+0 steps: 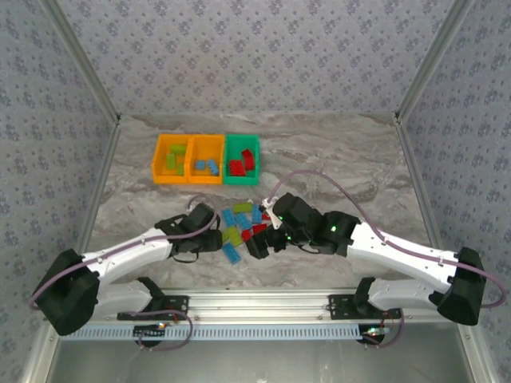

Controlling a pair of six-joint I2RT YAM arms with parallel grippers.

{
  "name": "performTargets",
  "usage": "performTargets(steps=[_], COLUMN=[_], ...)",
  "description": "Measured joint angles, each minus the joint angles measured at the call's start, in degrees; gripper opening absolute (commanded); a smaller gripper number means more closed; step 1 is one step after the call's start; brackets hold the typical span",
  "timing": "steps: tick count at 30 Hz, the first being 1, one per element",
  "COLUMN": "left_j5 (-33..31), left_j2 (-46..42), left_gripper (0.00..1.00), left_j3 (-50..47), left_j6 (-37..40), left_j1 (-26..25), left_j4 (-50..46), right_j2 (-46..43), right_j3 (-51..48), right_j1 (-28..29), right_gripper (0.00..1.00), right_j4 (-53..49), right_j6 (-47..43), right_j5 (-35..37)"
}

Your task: Sort the legos into containers by color

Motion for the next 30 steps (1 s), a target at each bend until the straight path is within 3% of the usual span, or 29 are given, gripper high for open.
performTargets(steps=[8, 17, 24, 27, 30], left_j5=[-0.2, -0.9, -5.5, -8.8, -11.1], left_j2=[3.9, 3.8, -5.1, -8.1, -7.1], left_gripper=[0.42, 0.24, 0.23, 0.23, 0.22], left_j3=[-0.1, -0.2, 2.2, 7.6, 13.0], left_j6=[1.7, 2.1, 3.1, 5.7, 9.0], left_j1=[0.0, 0.0, 0.3, 3.4, 10.9], left_j4=[2.3, 3.5, -2.2, -2.8, 0.0], right_j2=[0.1, 1.2, 1.4, 1.3, 1.0], right_j3=[0.9, 2.4, 3.9, 4.3, 4.3], right_j1=[0.5, 1.0, 2.4, 2.6, 2.6], right_gripper=[1.0, 1.0, 1.0, 1.0, 1.0], right_j4=[0.2, 0.2, 0.6, 1.2, 1.3], right_j6=[0.6, 0.8, 0.8, 0.8, 0.8], right_j5=[0.9, 1.4, 2.9, 4.6, 5.9])
